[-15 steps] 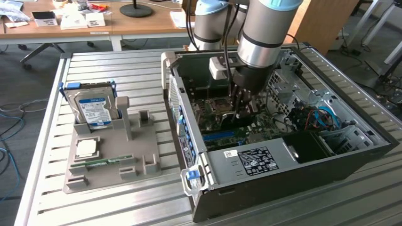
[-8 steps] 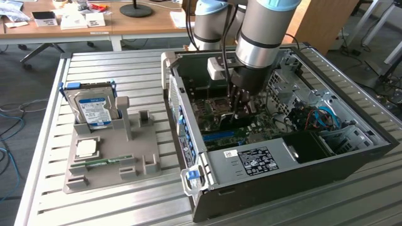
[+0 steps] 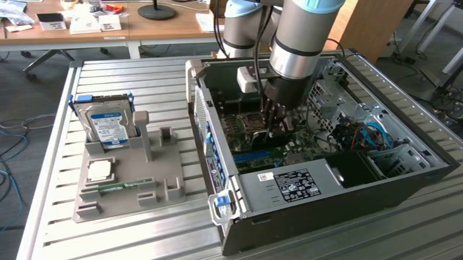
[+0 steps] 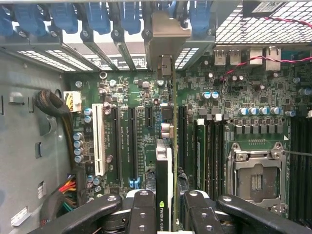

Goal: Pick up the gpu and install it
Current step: 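Insert the gpu into the slot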

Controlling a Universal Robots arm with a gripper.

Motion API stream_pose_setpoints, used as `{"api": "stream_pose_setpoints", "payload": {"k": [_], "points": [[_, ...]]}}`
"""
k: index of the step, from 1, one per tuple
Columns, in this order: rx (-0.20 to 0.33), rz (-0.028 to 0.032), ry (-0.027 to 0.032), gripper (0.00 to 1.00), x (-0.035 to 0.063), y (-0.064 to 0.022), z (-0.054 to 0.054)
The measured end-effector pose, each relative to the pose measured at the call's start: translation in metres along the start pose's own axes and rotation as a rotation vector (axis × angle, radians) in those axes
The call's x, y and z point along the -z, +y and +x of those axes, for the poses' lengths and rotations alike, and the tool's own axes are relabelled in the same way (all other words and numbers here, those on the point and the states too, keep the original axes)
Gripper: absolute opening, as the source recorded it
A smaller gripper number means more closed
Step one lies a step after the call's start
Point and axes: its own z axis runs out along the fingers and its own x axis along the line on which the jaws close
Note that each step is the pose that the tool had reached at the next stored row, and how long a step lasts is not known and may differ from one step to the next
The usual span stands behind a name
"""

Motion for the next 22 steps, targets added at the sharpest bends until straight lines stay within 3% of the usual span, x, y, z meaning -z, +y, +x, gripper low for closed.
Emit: {"api": "stream_pose_setpoints", "payload": {"k": [22], "points": [[0.000, 0.0000, 0.0002, 0.27, -0.0051, 0.0024, 0.0002]]}}
